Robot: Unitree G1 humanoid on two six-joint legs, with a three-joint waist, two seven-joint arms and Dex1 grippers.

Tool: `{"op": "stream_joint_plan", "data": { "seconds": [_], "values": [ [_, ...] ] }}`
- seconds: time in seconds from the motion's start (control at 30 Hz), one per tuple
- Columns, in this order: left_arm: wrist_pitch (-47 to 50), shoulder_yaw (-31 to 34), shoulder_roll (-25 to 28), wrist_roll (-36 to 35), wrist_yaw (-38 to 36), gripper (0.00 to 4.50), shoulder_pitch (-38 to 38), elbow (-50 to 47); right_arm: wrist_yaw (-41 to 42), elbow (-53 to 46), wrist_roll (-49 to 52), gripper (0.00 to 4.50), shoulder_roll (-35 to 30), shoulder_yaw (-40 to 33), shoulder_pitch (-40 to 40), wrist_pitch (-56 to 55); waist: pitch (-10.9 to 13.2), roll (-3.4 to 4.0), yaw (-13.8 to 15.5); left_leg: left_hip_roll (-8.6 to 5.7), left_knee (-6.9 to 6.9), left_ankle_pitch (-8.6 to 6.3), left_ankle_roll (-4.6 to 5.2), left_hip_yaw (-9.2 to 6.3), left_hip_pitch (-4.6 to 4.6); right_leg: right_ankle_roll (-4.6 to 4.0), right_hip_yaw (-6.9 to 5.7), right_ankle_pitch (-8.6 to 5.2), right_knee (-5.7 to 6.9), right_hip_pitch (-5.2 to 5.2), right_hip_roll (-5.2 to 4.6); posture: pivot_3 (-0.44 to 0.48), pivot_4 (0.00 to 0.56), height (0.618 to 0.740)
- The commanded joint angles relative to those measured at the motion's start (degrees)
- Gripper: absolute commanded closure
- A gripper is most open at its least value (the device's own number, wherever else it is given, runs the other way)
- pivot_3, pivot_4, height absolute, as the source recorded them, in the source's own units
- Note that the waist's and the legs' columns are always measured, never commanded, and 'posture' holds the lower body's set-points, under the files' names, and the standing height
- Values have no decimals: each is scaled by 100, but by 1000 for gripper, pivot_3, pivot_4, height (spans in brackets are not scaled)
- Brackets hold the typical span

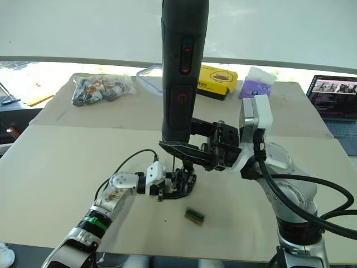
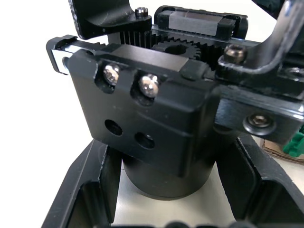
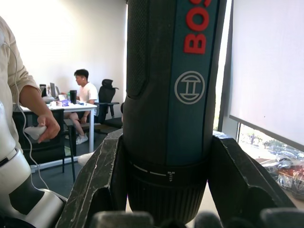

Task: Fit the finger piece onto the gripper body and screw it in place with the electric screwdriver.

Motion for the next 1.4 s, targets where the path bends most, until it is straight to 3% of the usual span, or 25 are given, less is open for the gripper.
{"op": "stream_joint_plan", "data": {
  "seconds": [0.03, 0.13, 0.57, 0.83, 1.33, 1.4],
  "values": [
    [153, 137, 30, -110, 17, 1146, 73, 10, -28, -164, 171, 2544, -32, -225, -123, -45, 0, 0, -3, 0, 0, 0, 0, 0, 0, 0, 0, 0, 1, 0, 0, 0, 150, 740],
    [123, 189, 56, -87, 188, 89, 195, -245, -28, -163, 187, 2544, -35, -222, -125, -40, 0, 0, -6, 0, -1, 0, 0, 0, -1, 0, 0, 0, 1, -1, 0, 0, 150, 740],
    [1324, 113, 23, -19, 1311, 89, 1118, -2172, 85, -49, 153, 2544, -3, -158, -174, -48, 0, 0, 18, 1, -2, 0, 0, -1, -4, 1, 0, -1, -1, -3, 0, 0, 150, 740],
    [1327, -78, -100, 380, 1877, 89, 1152, -2095, 142, 16, 124, 2544, 49, -81, -270, -39, 0, 0, 8, 0, -2, 0, 0, -1, -4, 1, 0, -1, -2, -3, 0, 0, 150, 740],
    [1402, -143, 101, 329, 1658, 89, 1132, -1952, 182, 71, 63, 2544, 28, -19, -373, -12, 0, 0, 1, 0, -2, 0, 0, -1, -2, 0, 0, 0, -1, -3, 0, 0, 150, 740],
    [1408, -165, 79, 351, 1658, 824, 1131, -1933, 189, 68, 34, 2544, 28, 6, -377, -14, 0, 0, 2, 0, -3, 0, 0, -1, -2, 0, 0, 0, -1, -3, 0, 0, 150, 740]
  ]
}}
